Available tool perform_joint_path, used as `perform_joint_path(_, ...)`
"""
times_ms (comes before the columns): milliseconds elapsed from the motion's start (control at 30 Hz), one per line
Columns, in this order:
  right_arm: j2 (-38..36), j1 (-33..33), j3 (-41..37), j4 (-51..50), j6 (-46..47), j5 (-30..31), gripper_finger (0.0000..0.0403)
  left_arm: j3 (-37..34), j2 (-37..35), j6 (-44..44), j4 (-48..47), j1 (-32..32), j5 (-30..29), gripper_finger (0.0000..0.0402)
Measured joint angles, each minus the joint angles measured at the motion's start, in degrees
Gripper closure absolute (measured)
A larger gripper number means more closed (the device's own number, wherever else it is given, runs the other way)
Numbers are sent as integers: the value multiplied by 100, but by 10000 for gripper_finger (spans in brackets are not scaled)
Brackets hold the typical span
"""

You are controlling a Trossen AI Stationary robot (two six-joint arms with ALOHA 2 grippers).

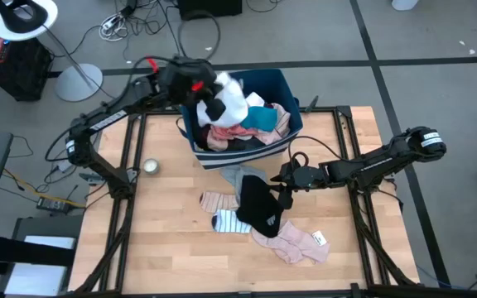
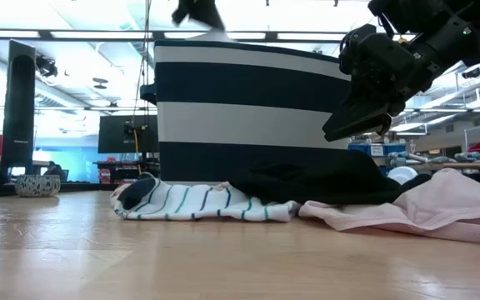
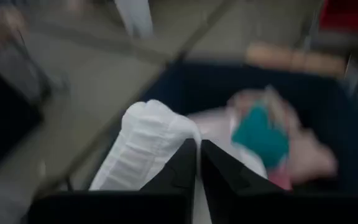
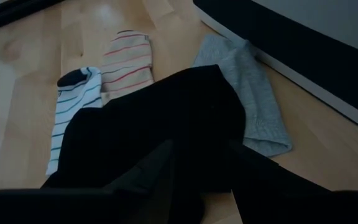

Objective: Sort clothes
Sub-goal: Put the white short into the blue laundry bin

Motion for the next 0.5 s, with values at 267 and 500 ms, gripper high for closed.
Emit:
perform_joint_path(267,0,0,0,2,0,2,262,-1653,20,-443,-49,151,456,282)
perform_joint_path(500,0,0,0,13,19,2,262,-2400,17,-446,436,186,454,265)
